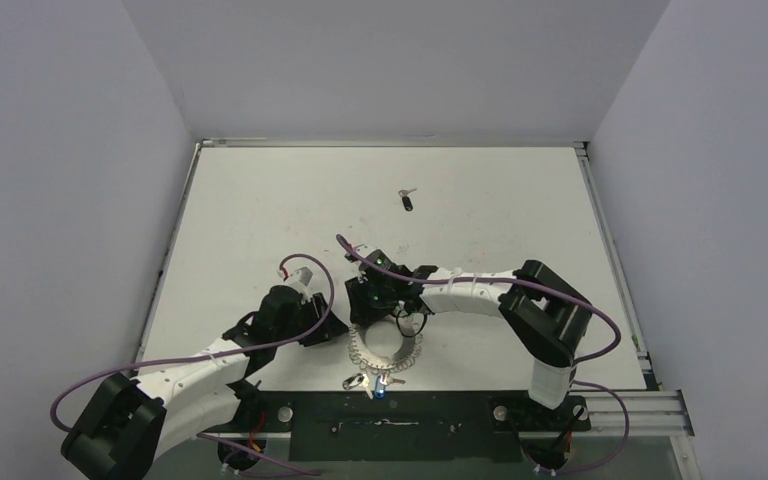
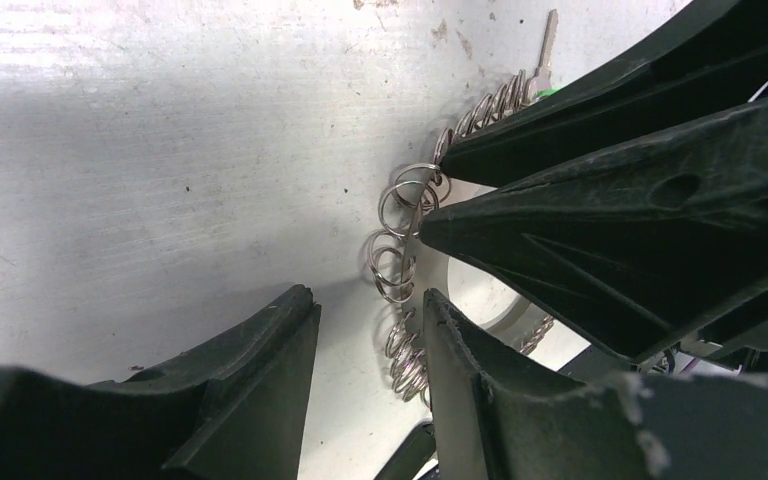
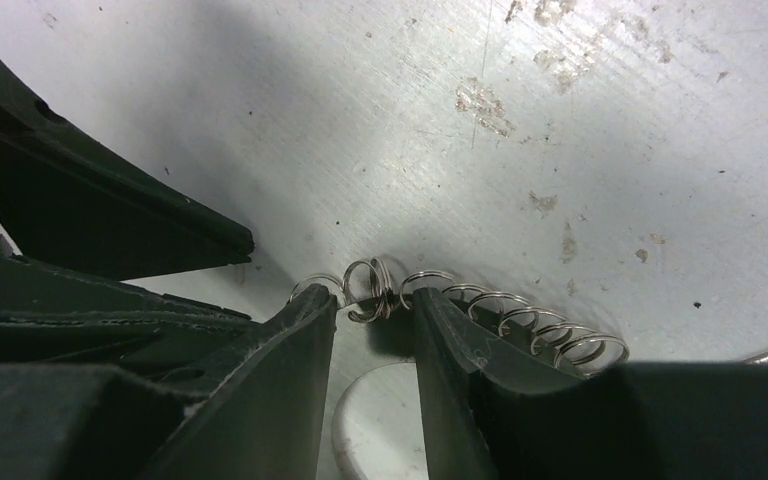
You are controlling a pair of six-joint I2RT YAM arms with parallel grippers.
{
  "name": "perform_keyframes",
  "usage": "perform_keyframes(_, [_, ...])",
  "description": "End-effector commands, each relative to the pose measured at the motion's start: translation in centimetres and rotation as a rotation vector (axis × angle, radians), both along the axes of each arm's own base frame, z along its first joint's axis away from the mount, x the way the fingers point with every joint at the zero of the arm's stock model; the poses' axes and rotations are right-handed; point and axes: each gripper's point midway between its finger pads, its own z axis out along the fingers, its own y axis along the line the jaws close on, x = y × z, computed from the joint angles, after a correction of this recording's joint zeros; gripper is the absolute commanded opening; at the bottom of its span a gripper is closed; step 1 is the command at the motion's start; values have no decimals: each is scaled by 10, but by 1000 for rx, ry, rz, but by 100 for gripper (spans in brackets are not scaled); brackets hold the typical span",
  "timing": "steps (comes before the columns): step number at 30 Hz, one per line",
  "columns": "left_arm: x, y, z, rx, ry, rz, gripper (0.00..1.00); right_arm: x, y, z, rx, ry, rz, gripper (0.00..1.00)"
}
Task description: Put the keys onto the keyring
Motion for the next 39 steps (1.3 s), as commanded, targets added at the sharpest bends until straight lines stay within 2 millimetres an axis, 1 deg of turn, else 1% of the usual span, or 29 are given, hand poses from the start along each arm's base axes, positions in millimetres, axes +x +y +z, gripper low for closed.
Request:
perform_keyframes(1, [17,-5,17,-31,-94,10,41,12,12,10,46,-17,-20,34])
perform_keyframes(6, [24,-7,17,-27,-113,10,41,11,16,4,82,29,-20,22])
perform_keyframes(9, [26,-8,16,-23,-116,3,41,12,24,8,155,58,-19,17])
perform_keyframes(15, [29,-9,16,-11,-152,-24,41,12,33,24,254,83,-1,16])
perform_keyframes(20, [32,-6,23,9,-240,-54,41,8,39,35,310,93,31,20])
perform_keyframes(25, [34,1,35,26,-347,-65,42,15,27,37,246,37,6,26])
perform_keyframes(27, [35,4,39,32,-380,-56,42,14,24,36,220,29,4,25])
perform_keyframes(30, [36,8,43,41,-413,-49,42,8,17,27,163,43,-2,20])
perform_keyframes(33, [36,11,43,48,-409,-31,42,5,10,20,122,44,-34,19])
perform_keyframes(39, [33,9,35,38,-351,-28,42,-1,-1,20,107,42,-86,28])
